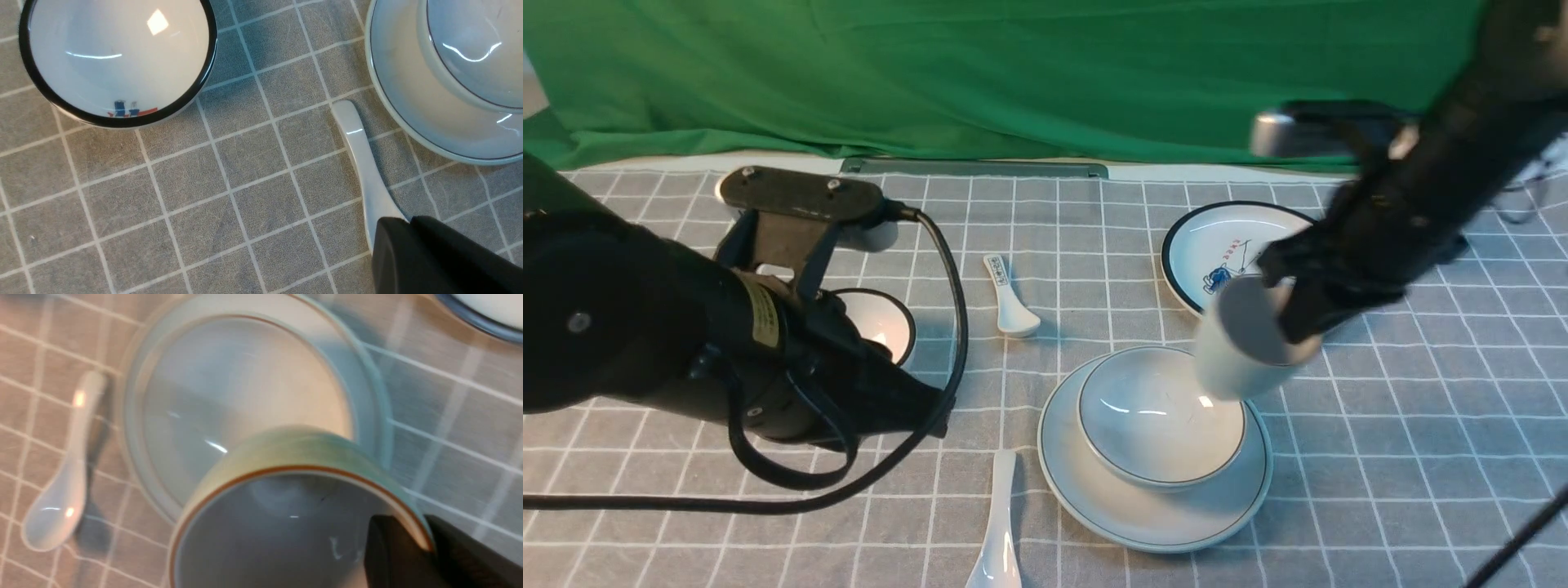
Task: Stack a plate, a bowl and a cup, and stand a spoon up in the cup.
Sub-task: Use the right arm to put the blue teacup into the blue rice bowl in the middle, then use the left arm to grab a blue soup spoon
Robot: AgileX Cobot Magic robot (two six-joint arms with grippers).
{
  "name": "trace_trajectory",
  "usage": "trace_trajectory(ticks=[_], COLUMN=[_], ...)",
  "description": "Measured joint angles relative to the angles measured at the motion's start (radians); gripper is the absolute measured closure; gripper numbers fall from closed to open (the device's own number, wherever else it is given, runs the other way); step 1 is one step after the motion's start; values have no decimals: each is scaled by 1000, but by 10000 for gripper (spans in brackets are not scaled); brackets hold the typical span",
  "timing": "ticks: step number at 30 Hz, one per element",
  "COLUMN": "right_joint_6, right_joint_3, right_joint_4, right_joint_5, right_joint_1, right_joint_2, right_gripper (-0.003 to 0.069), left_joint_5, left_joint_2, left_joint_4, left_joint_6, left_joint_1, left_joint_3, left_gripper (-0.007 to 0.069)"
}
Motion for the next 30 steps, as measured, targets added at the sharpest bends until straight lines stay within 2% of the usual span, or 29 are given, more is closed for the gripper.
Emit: trace_trajectory(ticks=[5, 15, 19, 21, 23, 25, 28, 30], right_joint_6=[27, 65, 75, 75, 74, 67, 41, 21], right_joint_3=[-53, -65, -66, -66, -69, -82, -131, -177], right_joint_4=[-1, -20, -20, -20, -20, -20, -32, -68], right_joint_5=[0, -23, -33, -31, -19, 16, 112, 116], right_joint_1=[61, 78, 78, 78, 78, 78, 78, 78], right_joint_2=[108, 189, 189, 189, 189, 186, 170, 103], right_gripper=[580, 557, 436, 398, 314, 284, 281, 343], left_joint_5=[-2, -6, -7, -9, -23, -36, -62, -81], left_joint_2=[0, 0, 0, 0, 0, 0, 9, 50], left_joint_4=[0, 7, 11, 11, 11, 11, 4, -12], left_joint_6=[-1, -1, -1, -1, -1, -5, -21, -24], left_joint_1=[0, 0, 0, 0, 0, 0, 0, 0], left_joint_3=[1, 1, 1, 1, 1, 1, 1, 1], left_gripper=[615, 615, 615, 615, 615, 615, 615, 615])
